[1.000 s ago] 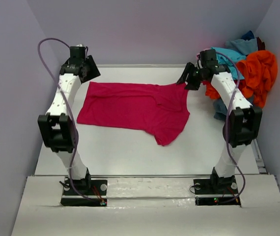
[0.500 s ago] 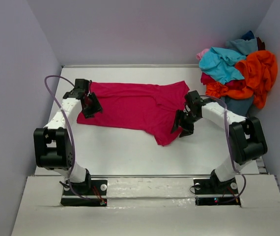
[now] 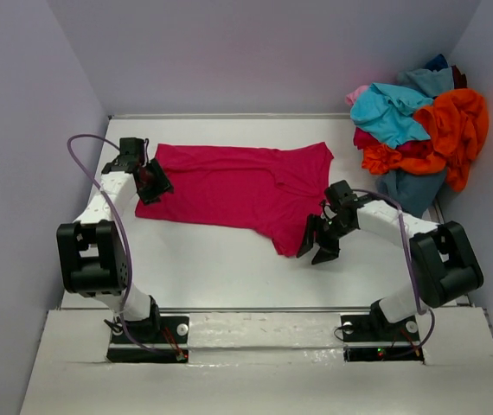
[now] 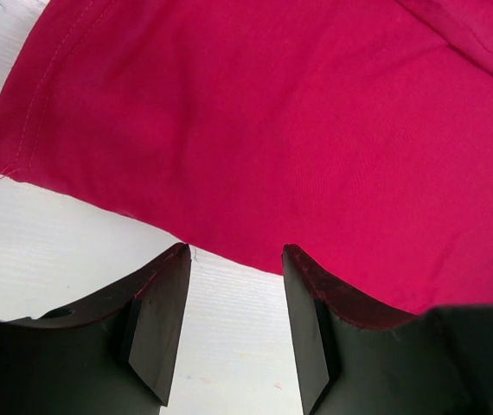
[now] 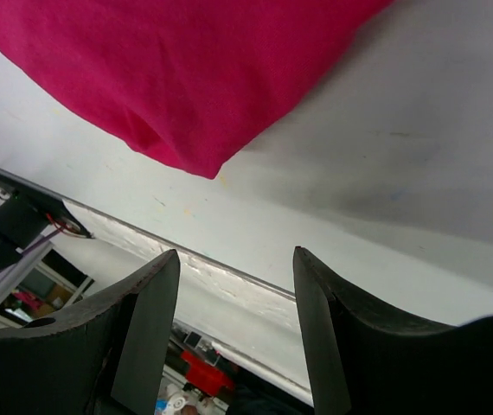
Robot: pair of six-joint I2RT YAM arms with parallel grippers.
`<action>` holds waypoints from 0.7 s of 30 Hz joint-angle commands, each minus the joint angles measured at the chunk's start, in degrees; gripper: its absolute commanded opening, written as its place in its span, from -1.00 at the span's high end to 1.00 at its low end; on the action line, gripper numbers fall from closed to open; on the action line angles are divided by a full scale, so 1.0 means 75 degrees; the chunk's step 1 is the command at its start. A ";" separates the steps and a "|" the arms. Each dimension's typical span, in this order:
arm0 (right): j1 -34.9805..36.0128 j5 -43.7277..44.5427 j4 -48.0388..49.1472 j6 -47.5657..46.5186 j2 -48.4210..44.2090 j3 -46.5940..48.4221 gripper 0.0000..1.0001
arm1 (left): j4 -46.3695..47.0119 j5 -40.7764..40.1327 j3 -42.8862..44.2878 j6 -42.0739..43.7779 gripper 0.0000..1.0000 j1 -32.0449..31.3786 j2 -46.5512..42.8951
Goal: Fold and stack the t-shirts
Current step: Fold the tshirt
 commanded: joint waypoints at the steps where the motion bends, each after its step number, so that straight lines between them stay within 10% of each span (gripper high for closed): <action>1: 0.0203 -0.0511 0.0673 0.0260 0.0094 -0.0160 -0.22 | 0.0108 0.0186 0.0177 0.0147 -0.15 0.0050 0.0073; 21: 0.0344 -0.0405 0.2876 0.1244 0.0985 -0.0184 -0.08 | -0.0220 0.0174 0.0552 0.0300 -0.15 0.0050 0.0191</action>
